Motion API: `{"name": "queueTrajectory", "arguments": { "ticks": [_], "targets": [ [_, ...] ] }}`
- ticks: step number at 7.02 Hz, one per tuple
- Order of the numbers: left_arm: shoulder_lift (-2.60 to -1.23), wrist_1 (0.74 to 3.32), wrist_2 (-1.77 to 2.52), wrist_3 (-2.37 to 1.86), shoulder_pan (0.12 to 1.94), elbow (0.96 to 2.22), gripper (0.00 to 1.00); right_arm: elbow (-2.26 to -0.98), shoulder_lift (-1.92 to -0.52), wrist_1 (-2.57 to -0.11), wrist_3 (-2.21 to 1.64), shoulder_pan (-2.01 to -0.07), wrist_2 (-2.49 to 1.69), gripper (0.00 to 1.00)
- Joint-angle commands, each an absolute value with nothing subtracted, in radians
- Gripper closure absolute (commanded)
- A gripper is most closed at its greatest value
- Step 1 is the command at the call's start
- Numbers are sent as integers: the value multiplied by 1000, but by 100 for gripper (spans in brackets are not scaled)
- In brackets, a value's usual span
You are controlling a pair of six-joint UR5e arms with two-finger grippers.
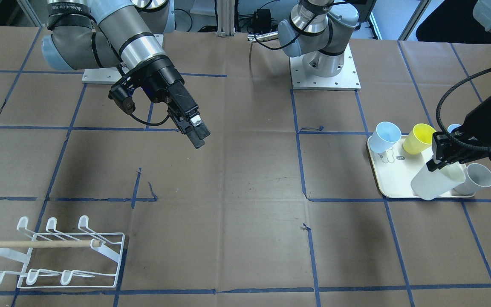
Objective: Transfer IKEA cup to right arm and place on rack
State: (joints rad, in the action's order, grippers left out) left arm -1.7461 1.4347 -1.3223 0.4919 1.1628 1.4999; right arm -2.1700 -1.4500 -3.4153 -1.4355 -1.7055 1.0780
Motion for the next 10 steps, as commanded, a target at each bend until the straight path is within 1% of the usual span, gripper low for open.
{"name": "queueTrajectory", "arguments": {
  "ticks": [1,3,6,8,9,10],
  "targets": [
    [-1750,1276,-1084,506,1219,1517,100,-2171,-1454,-3392,-1422,-1706,1083,0],
    [-1738,1026,-835,506,1242,1630,99,-2169,-1456,-3364,-1422,-1706,1081,0],
    [-1675,623,-588,503,1342,1854,98,-2168,-1456,-3364,-1425,-1706,1083,0],
    [-1701,308,-517,497,1370,2000,96,-2166,-1454,-3367,-1434,-1706,1085,0],
    [-1706,205,-453,480,1371,2055,95,-2167,-1454,-3367,-1437,-1706,1086,0],
    [-1706,157,-445,489,1373,2101,95,-2166,-1456,-3369,-1466,-1707,1094,0]
  ]
}}
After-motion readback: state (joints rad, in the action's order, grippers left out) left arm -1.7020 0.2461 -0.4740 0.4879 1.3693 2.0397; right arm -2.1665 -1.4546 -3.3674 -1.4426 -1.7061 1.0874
